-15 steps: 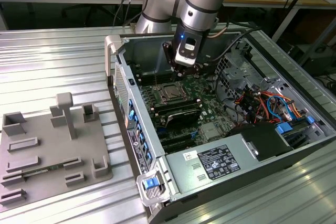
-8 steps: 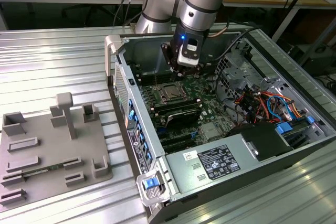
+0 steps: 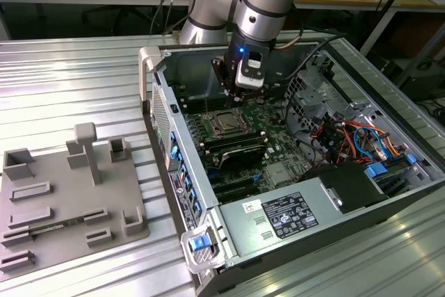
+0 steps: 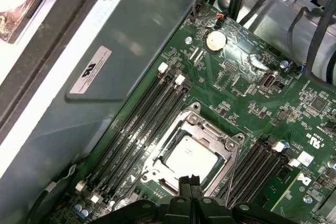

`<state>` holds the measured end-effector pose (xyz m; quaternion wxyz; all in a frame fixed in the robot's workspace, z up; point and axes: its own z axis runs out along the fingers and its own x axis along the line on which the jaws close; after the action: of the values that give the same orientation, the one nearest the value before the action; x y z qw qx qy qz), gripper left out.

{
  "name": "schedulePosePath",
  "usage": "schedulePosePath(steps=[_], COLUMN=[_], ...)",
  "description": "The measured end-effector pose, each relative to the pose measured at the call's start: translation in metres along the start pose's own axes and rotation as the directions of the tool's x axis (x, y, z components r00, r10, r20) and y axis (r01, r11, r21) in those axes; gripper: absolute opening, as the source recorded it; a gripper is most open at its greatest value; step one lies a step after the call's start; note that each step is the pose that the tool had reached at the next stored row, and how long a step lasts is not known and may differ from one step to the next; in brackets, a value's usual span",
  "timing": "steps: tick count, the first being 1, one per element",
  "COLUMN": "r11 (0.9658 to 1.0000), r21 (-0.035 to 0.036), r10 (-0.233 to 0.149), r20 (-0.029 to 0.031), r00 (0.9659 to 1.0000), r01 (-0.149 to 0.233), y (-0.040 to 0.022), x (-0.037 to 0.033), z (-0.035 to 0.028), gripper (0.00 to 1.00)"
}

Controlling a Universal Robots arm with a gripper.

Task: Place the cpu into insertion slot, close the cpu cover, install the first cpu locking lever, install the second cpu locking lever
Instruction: 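Install the first cpu locking lever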

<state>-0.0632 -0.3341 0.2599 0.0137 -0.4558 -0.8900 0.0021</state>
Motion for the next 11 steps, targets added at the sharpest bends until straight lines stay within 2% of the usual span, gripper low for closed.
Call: schedulePosePath(steps=[4, 8, 11], r11=[1.0, 0.9999, 0.9999], r21=[-0.0017, -0.0067, -0.0075], r10=[-0.006, -0.009, -0.01], r20=[-0.0025, -0.0094, -0.0104], r00=[1.0, 0.9999, 0.9999], r01=[0.006, 0.009, 0.01], y=[-0.0035, -0.0111, -0.0132], x=[0.0024, 0.0079, 0.0093], z=[0.0001, 0.0003, 0.0004], gripper=[0.11, 0.11, 0.11])
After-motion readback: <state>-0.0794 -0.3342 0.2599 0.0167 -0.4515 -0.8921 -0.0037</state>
